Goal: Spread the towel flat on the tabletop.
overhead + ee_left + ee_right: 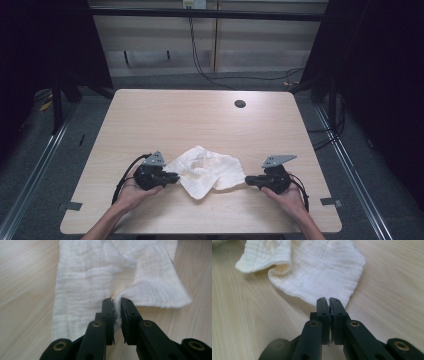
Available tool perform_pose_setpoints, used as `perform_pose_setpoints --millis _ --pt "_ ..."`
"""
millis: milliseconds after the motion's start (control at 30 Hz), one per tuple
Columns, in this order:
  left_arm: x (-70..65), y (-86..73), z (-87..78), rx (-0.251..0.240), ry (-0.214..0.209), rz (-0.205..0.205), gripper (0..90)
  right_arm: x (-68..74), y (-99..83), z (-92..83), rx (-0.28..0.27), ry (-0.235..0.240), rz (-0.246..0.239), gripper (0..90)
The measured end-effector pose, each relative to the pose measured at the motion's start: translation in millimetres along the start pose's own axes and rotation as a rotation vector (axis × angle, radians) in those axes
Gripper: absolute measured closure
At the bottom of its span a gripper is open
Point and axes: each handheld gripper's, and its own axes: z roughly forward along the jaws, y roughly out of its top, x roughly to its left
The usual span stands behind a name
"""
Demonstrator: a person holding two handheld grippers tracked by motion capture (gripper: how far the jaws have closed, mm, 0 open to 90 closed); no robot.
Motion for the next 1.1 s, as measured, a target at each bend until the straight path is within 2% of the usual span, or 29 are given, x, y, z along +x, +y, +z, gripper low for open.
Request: perform_pose_setpoints --millis 67,100,233,267,300,433,467,567,633,733,933,1033,1100 --pt "-4.4 2.2 -2.3 -0.021 -0.006 0.005 71.7 -0.2 0.7 -2.2 -0.006 -0.004 0.002 87.5" --pt "-8.8 4.8 -4.0 -0.035 -0.008 0.013 71.7 -0.2 0.7 -2.2 -0.006 -0.004 0.002 87.5" --pt "-28.2 14.8 -10.3 -0.084 -0.058 0.052 71.9 0.7 1.2 -2.8 -0.011 0.003 -0.004 87.4" --pt "-39.5 17.7 -3.7 -0.071 -0.106 0.069 72.4 0.5 1.1 -2.0 -0.008 0.006 -0.004 87.4" --pt "-39.5 17.7 -3.7 -0.071 -0.106 0.069 72.5 0.5 1.1 -2.0 -0.008 0.006 -0.004 87.4" --pt "-59.0 18.7 25.4 0.037 -0.157 0.128 70.1 1.1 1.2 -0.6 -0.005 0.009 -0.006 87.4" --pt "-61.6 18.8 31.3 0.045 -0.160 0.131 65.1 1.9 1.2 -0.2 0.001 0.011 -0.005 87.4" --pt "-68.0 20.3 43.3 0.055 -0.166 0.145 62.9 2.2 1.0 -0.1 -0.001 0.009 -0.002 87.3" --pt "-69.9 21.6 49.3 0.072 -0.172 0.175 61.5 2.2 0.9 -0.2 -0.001 0.007 0.003 87.3" --pt "-73.8 18.3 54.2 0.099 -0.173 0.187 60.8 1.4 0.5 0.7 -0.003 0.012 0.006 87.3" --pt "-74.9 14.0 52.7 0.076 -0.138 0.181 61.5 2.3 0.6 2.3 0.003 0.019 0.007 87.2" --pt "-74.3 10.9 51.6 0.060 -0.139 0.184 61.3 1.9 0.4 3.5 0.003 0.018 -0.001 87.2" --pt "-75.4 8.6 50.9 0.051 -0.158 0.188 55.2 1.9 0.2 3.7 0.004 0.019 -0.001 87.2"
